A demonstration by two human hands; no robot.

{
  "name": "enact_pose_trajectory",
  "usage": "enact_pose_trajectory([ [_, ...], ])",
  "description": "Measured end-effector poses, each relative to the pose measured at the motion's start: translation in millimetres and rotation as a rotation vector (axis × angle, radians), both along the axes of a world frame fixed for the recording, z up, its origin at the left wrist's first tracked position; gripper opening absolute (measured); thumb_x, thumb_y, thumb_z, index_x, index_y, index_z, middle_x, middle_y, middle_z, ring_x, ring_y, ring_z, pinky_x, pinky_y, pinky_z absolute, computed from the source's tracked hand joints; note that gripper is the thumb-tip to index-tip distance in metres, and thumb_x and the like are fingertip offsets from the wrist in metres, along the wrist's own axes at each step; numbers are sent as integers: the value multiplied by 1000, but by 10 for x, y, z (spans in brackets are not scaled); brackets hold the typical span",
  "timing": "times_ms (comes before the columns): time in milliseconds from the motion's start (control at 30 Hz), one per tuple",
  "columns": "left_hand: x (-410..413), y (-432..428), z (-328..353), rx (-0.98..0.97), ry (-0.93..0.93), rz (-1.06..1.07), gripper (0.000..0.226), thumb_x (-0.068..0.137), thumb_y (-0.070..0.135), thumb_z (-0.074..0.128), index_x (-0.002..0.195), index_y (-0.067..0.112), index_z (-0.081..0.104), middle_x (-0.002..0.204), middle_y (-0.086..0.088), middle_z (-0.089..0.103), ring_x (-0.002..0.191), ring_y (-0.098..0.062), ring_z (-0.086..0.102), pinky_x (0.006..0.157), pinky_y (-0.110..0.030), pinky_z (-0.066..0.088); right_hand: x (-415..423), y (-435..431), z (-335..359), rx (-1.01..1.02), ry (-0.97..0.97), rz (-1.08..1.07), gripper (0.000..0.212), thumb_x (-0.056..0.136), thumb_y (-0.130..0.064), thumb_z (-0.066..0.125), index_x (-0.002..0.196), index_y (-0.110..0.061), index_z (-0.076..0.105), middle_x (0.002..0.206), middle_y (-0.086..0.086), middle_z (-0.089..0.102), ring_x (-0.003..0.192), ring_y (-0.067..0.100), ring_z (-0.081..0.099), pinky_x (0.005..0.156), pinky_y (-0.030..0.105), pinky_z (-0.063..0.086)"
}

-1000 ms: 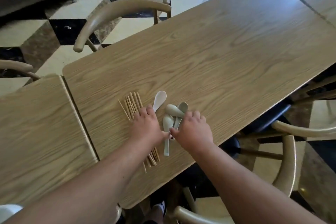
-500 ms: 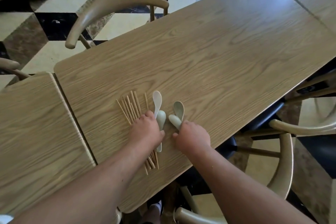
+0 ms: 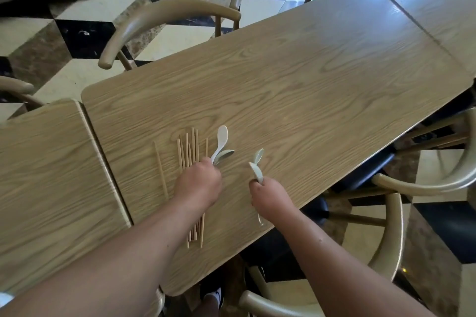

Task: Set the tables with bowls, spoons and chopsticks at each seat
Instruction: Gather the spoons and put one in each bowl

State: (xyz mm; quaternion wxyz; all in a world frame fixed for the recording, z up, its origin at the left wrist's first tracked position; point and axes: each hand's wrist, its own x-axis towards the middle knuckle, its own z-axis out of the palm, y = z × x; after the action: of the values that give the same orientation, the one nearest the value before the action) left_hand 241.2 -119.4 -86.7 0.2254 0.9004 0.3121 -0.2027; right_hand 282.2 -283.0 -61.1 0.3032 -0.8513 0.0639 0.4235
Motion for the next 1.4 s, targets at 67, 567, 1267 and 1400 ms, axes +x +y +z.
enact_pose_trajectory([
  [67,-74,-72,130,-15,-57,-3,29,110,25,36,115,8,59,110,-16,72,99,-41,68,75,-40,42,-4,-54,101,143,86,-221,23,103,-19,46,88,-11,62,76,6,65,71,21,60,71,38,51],
  [567,-864,-1041,1089,-145,-343,335,29,112,38,38,97,22,58,86,4,65,82,-23,64,71,-39,47,-503,-193,778,584,274,-281,37,99,-3,45,112,-16,76,92,10,80,80,23,71,68,34,58],
  [1267,-2947,25,1386,-426,-455,939,37,100,47,44,91,18,66,80,-5,76,75,-26,71,72,-49,60,-2077,1241,1162,429,293,422,29,109,-14,42,92,-6,65,75,13,66,48,17,56,47,31,44],
  [1400,-3538,375,1239,-517,-501,1016,32,109,37,46,92,17,64,74,-2,70,67,-19,63,61,-37,52,-2612,1628,1073,372,274,507,28,111,-10,39,104,-8,66,79,12,69,49,17,61,46,27,47],
])
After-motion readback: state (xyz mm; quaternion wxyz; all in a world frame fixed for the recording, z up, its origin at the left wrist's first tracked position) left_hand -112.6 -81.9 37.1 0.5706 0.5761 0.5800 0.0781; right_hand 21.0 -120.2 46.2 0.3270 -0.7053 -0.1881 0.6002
